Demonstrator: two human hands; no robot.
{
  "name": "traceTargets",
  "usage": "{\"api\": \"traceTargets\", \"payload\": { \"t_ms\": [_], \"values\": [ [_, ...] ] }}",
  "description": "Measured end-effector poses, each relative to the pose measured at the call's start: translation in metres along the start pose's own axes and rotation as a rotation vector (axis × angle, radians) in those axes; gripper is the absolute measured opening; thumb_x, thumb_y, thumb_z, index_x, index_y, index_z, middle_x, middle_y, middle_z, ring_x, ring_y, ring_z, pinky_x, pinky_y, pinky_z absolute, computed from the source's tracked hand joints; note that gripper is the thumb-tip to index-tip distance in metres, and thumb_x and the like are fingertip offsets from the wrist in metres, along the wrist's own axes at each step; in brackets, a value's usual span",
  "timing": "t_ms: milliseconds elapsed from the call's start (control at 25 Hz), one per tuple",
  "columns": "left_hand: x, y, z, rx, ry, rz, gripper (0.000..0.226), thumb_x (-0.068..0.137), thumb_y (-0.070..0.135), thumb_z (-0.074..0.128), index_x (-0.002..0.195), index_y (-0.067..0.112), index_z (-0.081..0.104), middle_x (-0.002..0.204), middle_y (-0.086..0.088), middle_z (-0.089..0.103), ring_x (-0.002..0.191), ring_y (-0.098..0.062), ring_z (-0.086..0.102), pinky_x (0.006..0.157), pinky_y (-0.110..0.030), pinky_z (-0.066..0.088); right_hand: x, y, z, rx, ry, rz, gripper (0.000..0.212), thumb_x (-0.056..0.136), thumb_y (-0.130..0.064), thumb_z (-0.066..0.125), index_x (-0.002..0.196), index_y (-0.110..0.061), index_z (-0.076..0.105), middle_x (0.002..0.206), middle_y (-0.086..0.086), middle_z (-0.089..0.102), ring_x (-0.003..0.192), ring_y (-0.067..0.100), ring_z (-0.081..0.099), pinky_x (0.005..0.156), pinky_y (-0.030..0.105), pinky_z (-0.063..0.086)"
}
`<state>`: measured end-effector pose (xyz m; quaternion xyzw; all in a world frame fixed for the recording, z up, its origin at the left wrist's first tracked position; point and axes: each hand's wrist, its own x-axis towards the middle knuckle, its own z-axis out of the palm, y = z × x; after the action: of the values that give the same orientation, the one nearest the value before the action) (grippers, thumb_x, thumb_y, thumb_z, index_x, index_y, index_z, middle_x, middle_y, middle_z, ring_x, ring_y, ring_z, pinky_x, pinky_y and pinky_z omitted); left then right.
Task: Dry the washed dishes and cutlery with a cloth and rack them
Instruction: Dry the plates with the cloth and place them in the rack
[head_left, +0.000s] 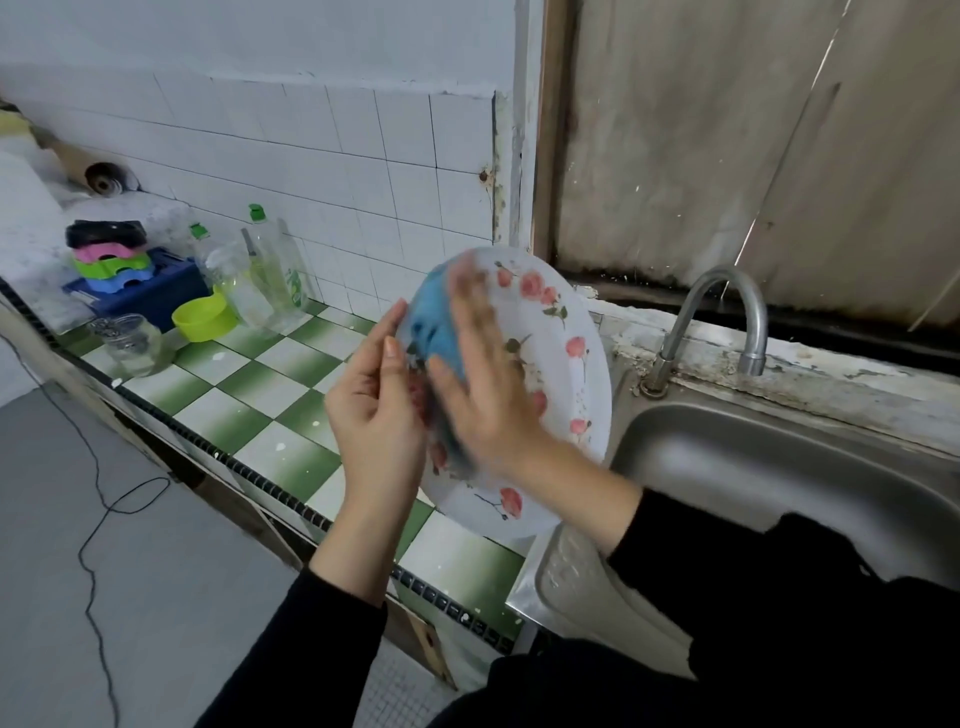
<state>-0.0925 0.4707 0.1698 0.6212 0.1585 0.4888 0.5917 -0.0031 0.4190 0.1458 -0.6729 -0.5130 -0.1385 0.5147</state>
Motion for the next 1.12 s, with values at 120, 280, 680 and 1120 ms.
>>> {"api": "traceTargets", "payload": {
  "t_ms": [120, 280, 680, 1120],
  "values": [
    [0.014, -0.003, -0.021, -0.028, 0.145, -0.033, 0.027, 0.101, 0.010, 0.045, 0.121, 0.015, 0.063, 0.089, 0.008, 0.070, 0.082, -0.003, 0.066, 0.079, -0.025, 0.055, -0.056, 0.002, 0.007, -0.049, -0.256, -0.232, 0.059, 0.097, -0.011, 0.045, 0.149, 0.004, 0.022, 0.159, 0.018, 0.014, 0.149, 0.028, 0.013, 0.122, 0.042, 0.013],
    [0.021, -0.007, -0.039, -0.065, 0.208, -0.085, 0.027, 0.101, 0.011, 0.045, 0.113, 0.024, 0.066, 0.114, -0.008, 0.070, 0.107, -0.024, 0.067, 0.095, -0.046, 0.052, -0.076, 0.049, -0.016, -0.286, -0.230, -0.163, 0.055, 0.098, -0.026, 0.039, 0.149, -0.015, 0.023, 0.159, -0.001, 0.016, 0.149, 0.016, 0.015, 0.122, 0.039, 0.008],
    [0.013, -0.016, -0.022, -0.007, -0.036, 0.023, 0.028, 0.101, 0.006, 0.045, 0.115, 0.024, 0.063, 0.063, 0.023, 0.062, 0.062, 0.007, 0.054, 0.065, -0.008, 0.045, -0.013, 0.015, 0.021, -0.125, 0.058, 0.044, 0.059, 0.102, -0.022, 0.035, 0.150, 0.004, 0.011, 0.160, 0.018, 0.002, 0.149, 0.032, 0.000, 0.123, 0.040, 0.004],
    [0.017, -0.014, -0.019, -0.089, -0.256, -0.037, 0.027, 0.099, 0.006, 0.049, 0.110, 0.026, 0.065, 0.085, 0.025, 0.072, 0.086, 0.004, 0.066, 0.077, -0.014, 0.051, -0.079, 0.072, -0.049, -0.376, 0.363, 0.341, 0.061, 0.103, -0.024, 0.036, 0.154, -0.014, 0.005, 0.163, 0.004, -0.002, 0.150, 0.017, -0.005, 0.119, 0.056, 0.016]
  ]
}}
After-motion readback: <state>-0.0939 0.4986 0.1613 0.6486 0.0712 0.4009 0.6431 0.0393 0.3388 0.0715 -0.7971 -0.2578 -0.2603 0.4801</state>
